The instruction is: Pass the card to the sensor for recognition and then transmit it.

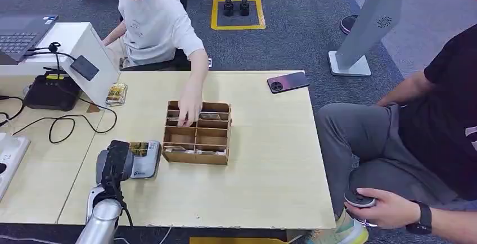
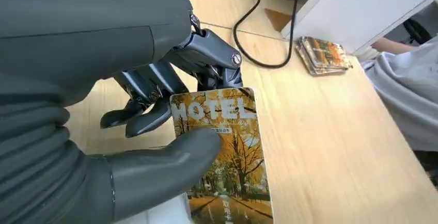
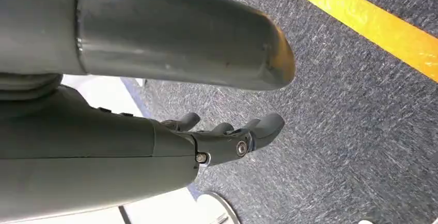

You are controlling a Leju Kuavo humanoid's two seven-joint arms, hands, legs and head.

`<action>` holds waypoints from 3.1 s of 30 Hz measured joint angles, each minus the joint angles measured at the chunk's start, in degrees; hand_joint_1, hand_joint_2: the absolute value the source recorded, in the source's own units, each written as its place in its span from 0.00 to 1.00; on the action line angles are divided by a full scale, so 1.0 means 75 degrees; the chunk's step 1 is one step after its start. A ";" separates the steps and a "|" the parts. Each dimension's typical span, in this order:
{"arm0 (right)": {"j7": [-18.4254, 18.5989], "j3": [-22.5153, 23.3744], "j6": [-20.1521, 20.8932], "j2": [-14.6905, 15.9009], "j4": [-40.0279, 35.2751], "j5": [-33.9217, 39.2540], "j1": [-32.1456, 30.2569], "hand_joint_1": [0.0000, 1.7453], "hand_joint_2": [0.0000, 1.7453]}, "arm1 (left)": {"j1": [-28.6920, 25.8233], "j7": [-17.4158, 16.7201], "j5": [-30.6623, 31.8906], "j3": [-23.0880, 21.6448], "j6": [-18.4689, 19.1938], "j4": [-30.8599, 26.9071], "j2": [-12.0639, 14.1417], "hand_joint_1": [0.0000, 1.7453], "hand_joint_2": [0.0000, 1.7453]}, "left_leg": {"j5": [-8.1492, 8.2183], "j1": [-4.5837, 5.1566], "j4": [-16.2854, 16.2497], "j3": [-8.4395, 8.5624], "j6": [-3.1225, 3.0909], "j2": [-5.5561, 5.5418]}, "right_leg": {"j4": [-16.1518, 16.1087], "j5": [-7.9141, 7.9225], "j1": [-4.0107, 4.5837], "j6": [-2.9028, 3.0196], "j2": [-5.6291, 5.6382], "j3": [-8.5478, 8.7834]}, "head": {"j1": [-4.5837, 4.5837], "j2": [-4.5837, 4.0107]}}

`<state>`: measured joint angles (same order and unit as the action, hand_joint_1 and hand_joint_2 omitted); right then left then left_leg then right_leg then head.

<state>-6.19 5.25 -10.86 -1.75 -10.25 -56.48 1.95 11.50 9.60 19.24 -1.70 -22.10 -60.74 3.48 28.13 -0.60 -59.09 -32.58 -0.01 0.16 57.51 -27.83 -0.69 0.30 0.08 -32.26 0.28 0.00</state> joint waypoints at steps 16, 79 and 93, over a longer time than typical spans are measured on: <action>-0.0055 0.0058 0.0012 0.0000 0.0000 -0.0067 0.0001 0.00 0.00 | 0.0001 -0.0417 0.1119 -0.0306 -0.0021 0.0047 0.0029 1.00 1.00 | 0.0000 0.0001 0.0000 0.0000 0.0000 -0.0001 | 0.0000 0.0000 0.0000 0.0000 -0.0002 0.0003 | 0.0000 0.0000; -0.0090 0.0201 0.0329 -0.0213 -0.0067 -0.0874 0.0274 0.00 0.00 | 0.1158 0.2174 0.2915 0.0117 -0.2274 -0.1524 0.0449 1.00 1.00 | -0.0016 -0.0001 0.0000 0.0016 0.0006 -0.0010 | 0.0005 0.0012 0.0002 0.0005 -0.0009 0.0019 | 0.0000 0.0000; -0.0198 0.0201 0.0370 -0.0213 -0.0085 -0.0950 0.0325 0.00 0.00 | 0.1240 0.2726 0.4551 0.0443 -0.2355 -0.1029 0.0338 0.00 1.00 | -0.0016 -0.0003 0.0000 0.0011 0.0006 0.0001 | 0.0005 0.0015 0.0002 0.0010 0.0000 0.0005 | -0.0003 0.0000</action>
<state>-7.67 6.75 -8.09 -3.34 -10.89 -63.61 4.39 20.80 30.04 53.37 1.62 -39.76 -68.46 6.01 28.01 -0.62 -59.09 -32.50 0.04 0.16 57.55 -27.72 -0.68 0.37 0.07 -32.22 0.26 0.00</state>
